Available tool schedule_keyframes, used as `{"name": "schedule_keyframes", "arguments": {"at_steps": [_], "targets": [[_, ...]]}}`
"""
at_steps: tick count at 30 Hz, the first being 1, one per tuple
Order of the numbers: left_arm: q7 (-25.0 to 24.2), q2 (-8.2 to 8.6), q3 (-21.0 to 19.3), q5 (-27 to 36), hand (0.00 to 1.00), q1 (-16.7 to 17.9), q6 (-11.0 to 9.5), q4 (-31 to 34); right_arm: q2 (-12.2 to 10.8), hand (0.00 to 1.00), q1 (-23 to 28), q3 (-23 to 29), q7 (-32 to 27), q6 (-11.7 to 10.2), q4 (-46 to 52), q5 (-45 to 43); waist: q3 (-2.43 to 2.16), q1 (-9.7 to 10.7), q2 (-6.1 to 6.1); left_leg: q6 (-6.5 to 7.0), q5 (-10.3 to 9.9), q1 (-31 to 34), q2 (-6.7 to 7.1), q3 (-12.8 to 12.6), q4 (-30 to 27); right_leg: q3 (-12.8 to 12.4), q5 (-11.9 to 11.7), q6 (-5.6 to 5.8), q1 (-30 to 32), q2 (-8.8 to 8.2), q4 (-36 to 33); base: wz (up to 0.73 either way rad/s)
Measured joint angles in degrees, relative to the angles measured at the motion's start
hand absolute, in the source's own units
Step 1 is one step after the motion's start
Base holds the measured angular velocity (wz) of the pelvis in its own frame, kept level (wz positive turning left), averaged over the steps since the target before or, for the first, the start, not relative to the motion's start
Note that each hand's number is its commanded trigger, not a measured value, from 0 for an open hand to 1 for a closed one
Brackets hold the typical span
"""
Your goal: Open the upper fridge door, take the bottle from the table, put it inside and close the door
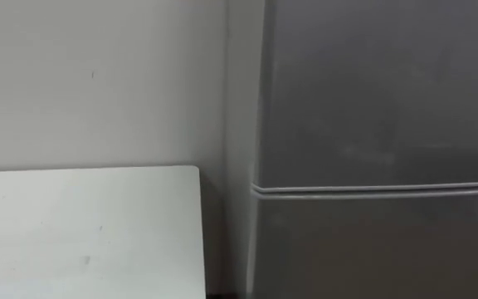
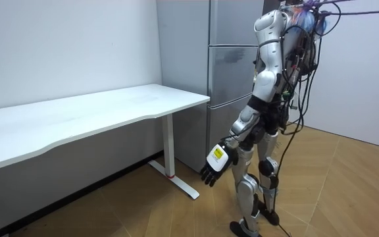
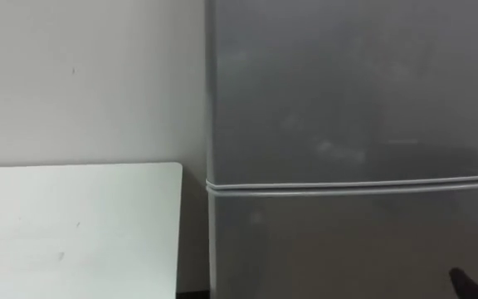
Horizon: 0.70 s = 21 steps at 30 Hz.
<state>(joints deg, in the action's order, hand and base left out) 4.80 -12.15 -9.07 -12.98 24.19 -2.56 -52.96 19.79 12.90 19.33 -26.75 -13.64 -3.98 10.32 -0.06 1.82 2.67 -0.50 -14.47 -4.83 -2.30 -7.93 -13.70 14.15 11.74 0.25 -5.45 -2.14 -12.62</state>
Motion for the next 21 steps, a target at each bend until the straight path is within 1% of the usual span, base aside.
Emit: {"name": "schedule_keyframes", "arguments": {"at_steps": [1, 2, 5, 8, 9, 10, 11, 12, 13, 15, 16, 19, 20, 21], "targets": [[0.47, 0.0, -0.05, 0.05, 0.0, -0.21, 0.0, 0.06, 0.0, 0.0, 0.48, 0.0, -0.47, -0.01, -0.6, 2.75, 0.01, 0.04, -0.19, 0.0, 0.0, -0.04, 0.0, -0.06, 0.01, -0.06, 0.01, 0.01, 0.01, 0.0, 0.02, 0.0], [1.13, 0.03, -0.03, 0.07, 0.0, -0.41, -0.1, 0.13, -0.01, 0.0, 0.9, -0.02, -0.82, -0.1, -2.54, 4.44, 0.16, 0.11, -0.1, 0.0, 0.0, -0.04, -0.01, -0.12, 0.0, -0.01, 0.02, 0.02, -0.01, -0.01, 0.04, 0.0], [1.3, 0.08, -0.03, 0.02, 0.0, -0.95, -0.12, 0.04, -0.41, 0.0, 2.39, -0.03, -1.84, 0.01, -6.81, 6.94, 0.25, 0.01, -0.11, 0.02, -0.03, 0.05, 0.05, -0.21, 0.0, 0.08, 0.21, 0.01, 0.05, -0.15, 0.04, 0.0], [1.31, 0.11, -0.05, 0.15, 0.0, -0.89, -0.1, 0.01, -2.28, 0.0, 3.6, 0.0, -2.99, 0.04, -13.25, 10.54, 0.22, 0.66, -0.06, 0.04, -0.05, -0.01, 0.08, -0.41, 0.27, -0.06, 0.66, -0.03, 0.06, -0.38, -0.02, 0.02], [1.33, 0.22, -0.05, 0.26, 0.0, -0.88, -0.09, -0.24, -3.13, 0.0, 3.89, -0.02, -3.0, 0.02, -16.98, 11.57, 0.19, 0.95, -0.2, 0.04, -0.06, -0.05, 0.05, -0.47, 0.3, -0.17, 0.79, -0.04, 0.32, -0.35, -0.09, 0.0], [1.39, 0.43, -0.05, 0.24, 0.0, -0.83, -0.08, -0.27, -4.0, 0.0, 4.55, -0.02, -3.05, 0.56, -20.06, 13.16, 0.17, 0.99, -0.22, 0.04, -0.08, -0.09, 0.04, -0.57, 0.38, -0.38, 1.04, -0.03, 0.49, -0.3, -0.15, 0.0], [1.45, 0.63, -0.05, 0.24, 0.0, -0.8, -0.07, -0.26, -4.44, 0.0, 5.1, -0.02, -3.11, 1.21, -20.75, 14.41, 0.07, 0.99, -0.12, 0.04, -0.08, -0.1, 0.03, -0.62, 0.4, -0.58, 1.07, -0.02, 0.52, -0.31, -0.14, -0.07], [1.84, 1.22, -0.05, 0.24, 0.0, -0.51, -0.03, -0.24, -5.21, 0.0, 5.89, -0.02, -3.18, 2.2, -21.53, 16.65, -0.03, 1.11, -0.37, 0.04, -0.08, -0.04, 0.0, -0.78, 0.5, -0.83, 1.07, -0.02, 0.71, -0.3, -0.14, -0.12], [2.01, 1.87, -0.05, 0.33, 0.0, -0.23, 0.02, -0.24, -5.43, 0.0, 6.47, -0.09, -3.23, 2.35, -22.95, 18.27, -0.18, 1.18, -0.91, 0.04, -0.08, -0.1, 0.02, -1.03, 0.58, -1.24, 1.06, -0.03, 0.7, -0.28, -0.11, -0.13], [2.41, 2.41, -0.05, 0.61, 0.0, 0.05, 0.02, -0.27, -5.64, 0.0, 6.52, -0.09, -3.55, 2.49, -27.27, 19.65, -0.21, 1.23, -1.12, 0.05, -0.08, -0.78, 0.06, -1.31, 0.57, -1.31, 1.05, -0.02, 0.45, -0.14, -0.15, -0.09], [2.56, 2.55, -0.14, 1.24, 0.0, 0.08, 0.01, -0.52, -6.24, 0.0, 6.48, -0.08, -4.32, 2.57, -29.54, 20.26, -0.28, 1.21, -1.07, 0.05, -0.07, -0.9, 0.06, -1.35, 0.51, -1.38, 1.05, -0.02, 0.31, -0.09, -0.24, -0.04], [2.52, 2.65, -0.21, 2.55, 0.0, 0.44, 0.02, -0.59, -7.36, 0.0, 6.5, -0.13, -4.79, 2.52, -33.59, 20.4, -0.28, 1.27, -1.06, 0.05, -0.07, -0.87, 0.07, -1.33, 0.51, -1.44, 1.04, -0.03, 0.22, -0.04, -0.04, 0.0], [2.52, 2.64, -0.21, 2.8, 0.0, 0.46, 0.02, -0.59, -7.44, 0.0, 6.41, -0.27, -4.81, 2.45, -34.72, 20.4, -0.13, 1.22, -1.38, 0.05, -0.08, -0.88, 0.08, -1.32, 0.5, -1.46, 1.04, -0.03, 0.18, -0.03, 0.03, 0.0], [2.5, 2.67, -0.19, 3.9, 0.0, 0.4, 0.0, -0.61, -7.49, 0.0, 6.12, -0.75, -4.74, 2.44, -37.7, 20.38, -0.13, 1.2, -1.38, 0.05, -0.08, -0.88, 0.1, -1.32, 0.48, -1.5, 1.05, -0.02, 0.16, -0.04, 0.07, 0.0]]}}
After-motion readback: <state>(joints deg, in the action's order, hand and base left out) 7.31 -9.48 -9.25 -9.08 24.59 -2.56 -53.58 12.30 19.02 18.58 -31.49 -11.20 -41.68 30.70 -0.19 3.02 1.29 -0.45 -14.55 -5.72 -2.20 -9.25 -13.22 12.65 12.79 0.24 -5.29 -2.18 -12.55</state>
